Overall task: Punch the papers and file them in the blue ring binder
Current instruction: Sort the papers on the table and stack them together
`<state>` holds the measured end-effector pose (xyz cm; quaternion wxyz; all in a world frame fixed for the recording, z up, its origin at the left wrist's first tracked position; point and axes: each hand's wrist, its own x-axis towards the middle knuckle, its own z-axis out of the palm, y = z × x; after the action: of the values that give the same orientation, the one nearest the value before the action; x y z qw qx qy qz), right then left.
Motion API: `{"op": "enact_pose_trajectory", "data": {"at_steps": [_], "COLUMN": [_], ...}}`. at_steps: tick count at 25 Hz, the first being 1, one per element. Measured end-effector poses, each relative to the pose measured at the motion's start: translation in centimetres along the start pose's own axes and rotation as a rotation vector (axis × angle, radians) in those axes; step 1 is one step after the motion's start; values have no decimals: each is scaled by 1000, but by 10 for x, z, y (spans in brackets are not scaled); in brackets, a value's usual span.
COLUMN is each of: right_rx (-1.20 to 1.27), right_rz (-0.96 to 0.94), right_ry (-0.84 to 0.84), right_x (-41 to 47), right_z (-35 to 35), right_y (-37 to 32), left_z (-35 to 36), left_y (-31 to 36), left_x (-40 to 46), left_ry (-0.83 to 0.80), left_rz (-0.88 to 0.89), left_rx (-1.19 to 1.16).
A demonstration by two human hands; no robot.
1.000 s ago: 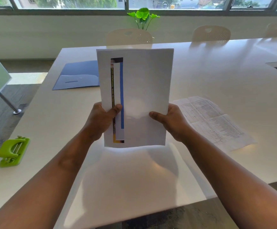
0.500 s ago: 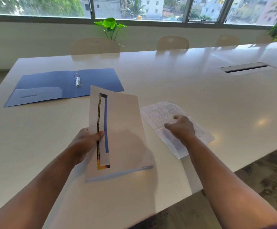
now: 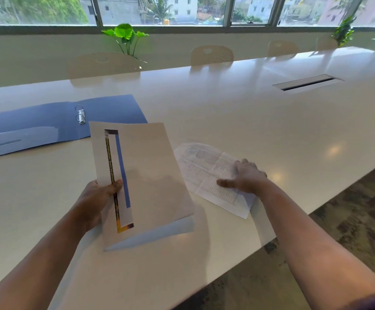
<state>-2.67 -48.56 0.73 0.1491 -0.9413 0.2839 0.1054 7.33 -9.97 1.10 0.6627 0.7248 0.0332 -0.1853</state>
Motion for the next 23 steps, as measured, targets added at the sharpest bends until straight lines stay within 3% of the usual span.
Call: {"op": "enact_pose_trajectory", "data": {"at_steps": [6,12,16,23], "right_rx": [-59,18,-32,-151], "right_rz": [-255,-128,-75,-402], "right_ry": [-148,176,81,-149], "right_x": [-6,-32,-40,-16], "right_z": [-12,27,50,24], "right_y": [-25,-90,-108,-67], "left_z": [-3,-9,-15,-20], "left_y": [-2,-4,-9,-17], "left_x": [1,-1,1,2], "left_ry": [11,49,78,63], "left_rz": [-6,5,-21,15], "left_rx": [-67,-129,-181,-191]}}
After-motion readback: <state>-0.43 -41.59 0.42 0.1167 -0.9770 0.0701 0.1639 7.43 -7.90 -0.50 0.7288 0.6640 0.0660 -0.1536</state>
